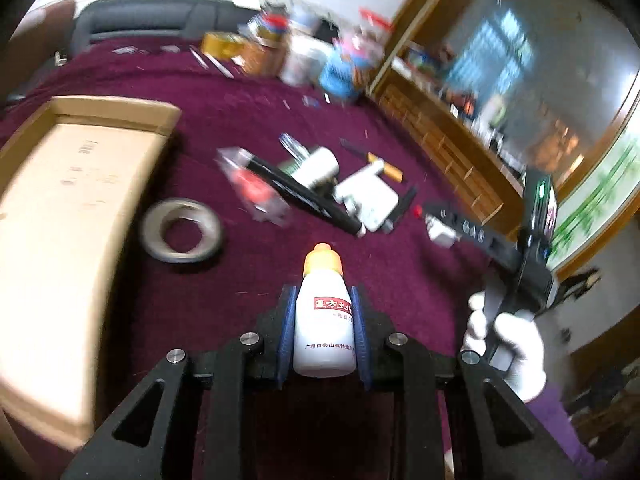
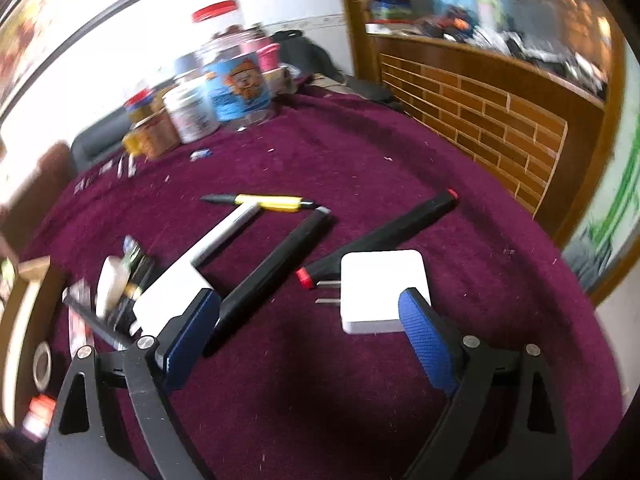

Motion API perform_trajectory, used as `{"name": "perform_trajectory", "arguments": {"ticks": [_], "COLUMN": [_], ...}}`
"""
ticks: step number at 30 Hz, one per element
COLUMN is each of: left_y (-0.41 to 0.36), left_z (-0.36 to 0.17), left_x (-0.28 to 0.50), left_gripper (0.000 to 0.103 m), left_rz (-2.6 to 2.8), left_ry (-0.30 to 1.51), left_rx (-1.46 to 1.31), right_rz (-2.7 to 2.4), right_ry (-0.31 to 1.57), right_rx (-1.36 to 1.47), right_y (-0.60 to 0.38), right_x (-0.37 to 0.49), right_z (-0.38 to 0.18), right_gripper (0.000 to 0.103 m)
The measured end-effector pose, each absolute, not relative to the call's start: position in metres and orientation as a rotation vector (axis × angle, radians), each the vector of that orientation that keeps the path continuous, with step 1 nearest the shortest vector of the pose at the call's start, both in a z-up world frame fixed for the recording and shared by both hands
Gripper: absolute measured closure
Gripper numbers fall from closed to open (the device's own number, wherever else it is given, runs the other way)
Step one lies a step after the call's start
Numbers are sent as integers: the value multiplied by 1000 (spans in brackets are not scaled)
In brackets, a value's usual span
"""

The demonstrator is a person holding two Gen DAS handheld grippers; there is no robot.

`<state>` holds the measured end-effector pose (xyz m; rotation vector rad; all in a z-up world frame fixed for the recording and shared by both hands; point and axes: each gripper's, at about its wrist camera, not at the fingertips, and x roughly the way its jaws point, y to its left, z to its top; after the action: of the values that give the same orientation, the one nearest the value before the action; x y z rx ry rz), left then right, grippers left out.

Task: Organize rigid objects
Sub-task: 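Carry the glue bottle to the cardboard box with left while right carries the grey tape roll there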

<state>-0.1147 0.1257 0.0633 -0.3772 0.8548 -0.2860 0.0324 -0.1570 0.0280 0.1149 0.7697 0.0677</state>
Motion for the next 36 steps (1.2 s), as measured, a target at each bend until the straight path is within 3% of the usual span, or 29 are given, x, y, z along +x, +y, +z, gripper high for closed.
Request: {"name": "perform_trajectory", "arguments": {"ticks": [4,8,9,11,13,19,24,28,36], "left_y": [178,213,220,231,240,266,281,288,307], "left_z": [78,81,81,79,76,66,59,59,77], "left_x": [-141,-159,-162,-167,-167,-162,-163,-160,-109], "left_gripper": [80,80,80,80,80,80,80,80,80], "left_rz": [-232,-162,-146,-117,-96,-55,-41,-44,-89], "left_ry": [793,748,737,723,721,714,716,723,753], "left_rx": [-421,-465,-470,-476,-472,-500,-514,-508,-490], "right_rz": [375,640,699,773,833,920,869,841,881], "right_ry": [695,718,721,746,777,856,947,942,813], "right_rx": [69,-105,-158,-239,-287,-344,-351,-289,-222], "right_y": [-105,-24,-1,33,62,103,112,102,105], "right_x": [-5,-27,-33,-40,-43,-33,-17,-14,-21], "right_z": [66,69,65,54,44,20,-2,5,76], "right_gripper": [15,17,20,50,59,62,91,95,95]}}
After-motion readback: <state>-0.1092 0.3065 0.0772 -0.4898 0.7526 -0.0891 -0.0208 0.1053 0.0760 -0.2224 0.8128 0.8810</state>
